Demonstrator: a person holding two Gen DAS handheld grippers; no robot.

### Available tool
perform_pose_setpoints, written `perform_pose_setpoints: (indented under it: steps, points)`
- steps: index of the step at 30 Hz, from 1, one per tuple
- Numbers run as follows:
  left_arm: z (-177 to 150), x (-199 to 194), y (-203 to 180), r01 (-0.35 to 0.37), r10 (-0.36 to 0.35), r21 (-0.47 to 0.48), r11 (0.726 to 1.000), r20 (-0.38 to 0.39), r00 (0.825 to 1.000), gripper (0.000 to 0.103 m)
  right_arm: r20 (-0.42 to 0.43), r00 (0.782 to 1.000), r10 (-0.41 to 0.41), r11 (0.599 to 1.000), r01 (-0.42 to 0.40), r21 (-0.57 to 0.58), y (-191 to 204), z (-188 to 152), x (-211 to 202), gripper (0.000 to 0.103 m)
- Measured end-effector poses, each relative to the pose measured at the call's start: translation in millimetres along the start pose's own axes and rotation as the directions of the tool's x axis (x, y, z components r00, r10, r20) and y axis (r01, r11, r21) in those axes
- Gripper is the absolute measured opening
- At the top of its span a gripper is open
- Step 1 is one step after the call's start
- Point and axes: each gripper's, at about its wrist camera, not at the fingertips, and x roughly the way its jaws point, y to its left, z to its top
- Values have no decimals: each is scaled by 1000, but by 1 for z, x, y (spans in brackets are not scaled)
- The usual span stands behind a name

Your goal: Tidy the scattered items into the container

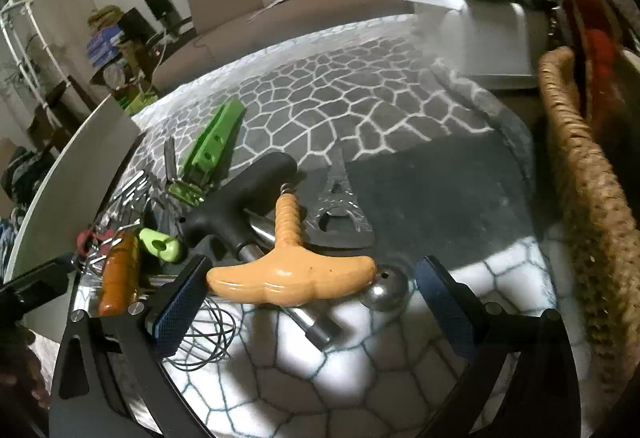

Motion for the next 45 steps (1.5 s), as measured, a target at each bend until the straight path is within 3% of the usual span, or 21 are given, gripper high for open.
perform_pose_setpoints:
  steps: [2, 5, 8, 16, 19, 24, 26, 28, 29, 31, 32, 34, 38, 40, 43, 45]
  points:
    - [-1, 1, 2, -4, 4, 0, 1000, -3, 1000, 103, 3, 1000, 6, 1000, -6, 0, -1, 0, 1, 99]
    - [-1, 1, 3, -1, 1, -4, 1000, -4, 1000, 103, 25, 1000, -2, 1000, 2, -10, -6, 2, -4, 79]
    - [-1, 2, 1, 8, -8, -2, 1000, -6, 1000, 103, 10, 1000, 16, 1000, -16, -5, -9, 3, -9, 80]
    - [-4, -7, -14, 67, -67, 3, 998, -11, 998, 103, 66, 998, 9, 999, -6, -50, -3, -2, -38, 79]
    - [-8, -9, -19, 124, -125, -29, 992, -33, 992, 103, 99, 995, 19, 998, -13, -55, -1, -3, -61, 79]
    - [-20, -7, -30, 276, -285, -130, 952, -59, 957, 103, 194, 977, 84, 996, -88, 10, -4, 6, -101, 79]
    - [-23, -13, -44, 275, -277, -64, 959, -39, 960, 103, 219, 968, 119, 991, -131, 40, -3, 11, -112, 79]
    - [-25, -22, -67, 182, -184, 120, 976, 5, 983, 103, 235, 961, 148, 985, -165, 52, 0, 16, -122, 79]
    - [-27, -27, -79, 123, -135, 212, 969, 42, 990, 103, 242, 957, 161, 983, -178, 52, 3, 18, -127, 79]
    - [-33, -35, -103, 39, -91, 389, 920, 115, 989, 103, 247, 951, 187, 977, -205, 49, 9, 22, -134, 79]
    - [-35, -36, -112, 32, -95, 435, 900, 123, 988, 103, 243, 949, 199, 975, -216, 47, 13, 23, -136, 79]
    - [-36, -35, -123, 58, -123, 467, 883, 110, 986, 103, 228, 949, 217, 972, -231, 38, 23, 23, -138, 79]
    - [-28, -40, -123, 176, -229, 370, 912, 104, 968, 102, 221, 938, 266, 959, -282, 42, 33, 23, -140, 79]
    - [-28, -47, -122, 199, -258, 372, 907, 116, 959, 83, 222, 930, 294, 950, -310, 42, 39, 23, -143, 79]
    - [-25, -50, -121, 207, -263, 398, 894, 91, 961, 58, 217, 913, 344, 933, -359, 33, 49, 25, -147, 79]
    - [-24, -52, -117, 210, -260, 400, 892, 75, 963, 47, 212, 906, 366, 924, -380, 29, 55, 24, -149, 79]
